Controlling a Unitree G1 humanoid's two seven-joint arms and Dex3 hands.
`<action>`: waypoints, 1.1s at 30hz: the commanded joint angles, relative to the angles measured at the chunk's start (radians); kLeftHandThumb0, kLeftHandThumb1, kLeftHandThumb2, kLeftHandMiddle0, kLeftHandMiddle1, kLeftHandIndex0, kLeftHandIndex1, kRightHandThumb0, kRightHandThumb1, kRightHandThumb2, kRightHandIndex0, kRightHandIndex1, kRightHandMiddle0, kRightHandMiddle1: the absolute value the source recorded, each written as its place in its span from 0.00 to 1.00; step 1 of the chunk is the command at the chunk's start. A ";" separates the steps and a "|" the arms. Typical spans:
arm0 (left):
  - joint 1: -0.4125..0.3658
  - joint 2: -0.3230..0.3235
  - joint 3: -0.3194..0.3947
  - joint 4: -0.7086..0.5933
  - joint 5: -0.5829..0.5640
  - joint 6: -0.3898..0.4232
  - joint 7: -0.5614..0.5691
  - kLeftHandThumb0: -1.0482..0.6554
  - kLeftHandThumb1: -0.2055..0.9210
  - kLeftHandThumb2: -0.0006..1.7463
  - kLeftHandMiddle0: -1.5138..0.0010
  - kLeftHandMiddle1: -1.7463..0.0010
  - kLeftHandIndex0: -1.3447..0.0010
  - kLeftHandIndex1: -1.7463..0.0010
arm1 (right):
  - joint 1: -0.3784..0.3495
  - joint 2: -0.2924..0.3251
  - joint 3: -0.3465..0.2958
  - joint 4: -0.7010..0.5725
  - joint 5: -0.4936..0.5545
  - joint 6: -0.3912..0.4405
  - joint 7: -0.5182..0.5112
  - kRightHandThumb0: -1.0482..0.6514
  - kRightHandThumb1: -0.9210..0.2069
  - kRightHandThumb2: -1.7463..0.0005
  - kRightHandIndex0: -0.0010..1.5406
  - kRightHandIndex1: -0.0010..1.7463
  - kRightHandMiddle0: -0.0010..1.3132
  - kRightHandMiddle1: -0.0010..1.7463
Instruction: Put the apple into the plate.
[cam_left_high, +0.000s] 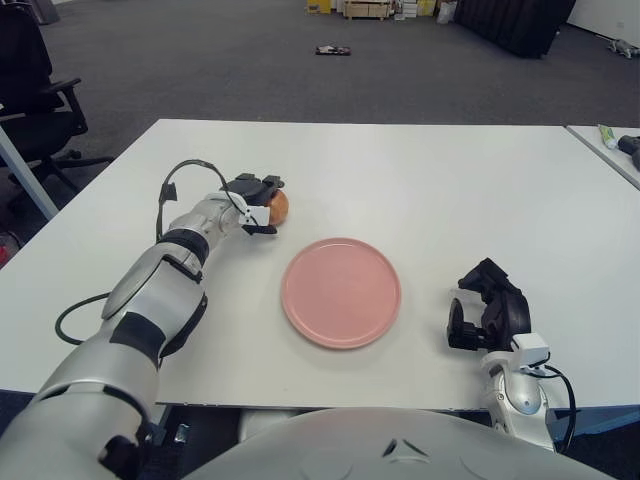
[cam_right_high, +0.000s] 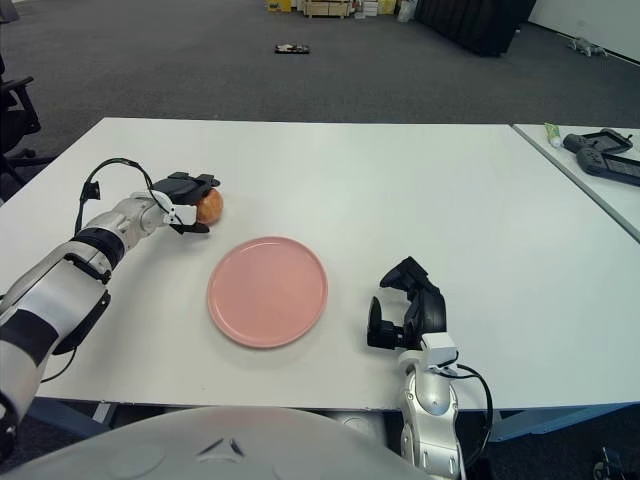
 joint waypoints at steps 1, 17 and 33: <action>0.005 -0.014 -0.019 0.022 0.020 0.006 -0.029 0.13 0.69 0.37 1.00 0.60 1.00 0.53 | -0.004 0.001 -0.007 -0.009 0.001 -0.003 -0.004 0.61 0.88 0.00 0.59 1.00 0.52 0.98; 0.000 -0.039 -0.047 0.032 0.042 -0.022 0.035 0.19 0.56 0.48 1.00 0.46 1.00 0.44 | 0.001 0.000 -0.013 -0.013 -0.007 -0.005 -0.010 0.61 0.88 0.00 0.59 1.00 0.53 0.97; 0.022 -0.080 -0.083 0.047 0.095 0.025 0.232 0.58 0.35 0.80 0.55 0.08 0.63 0.00 | 0.005 -0.002 -0.024 -0.021 -0.023 -0.017 -0.025 0.61 0.90 0.00 0.59 1.00 0.56 0.94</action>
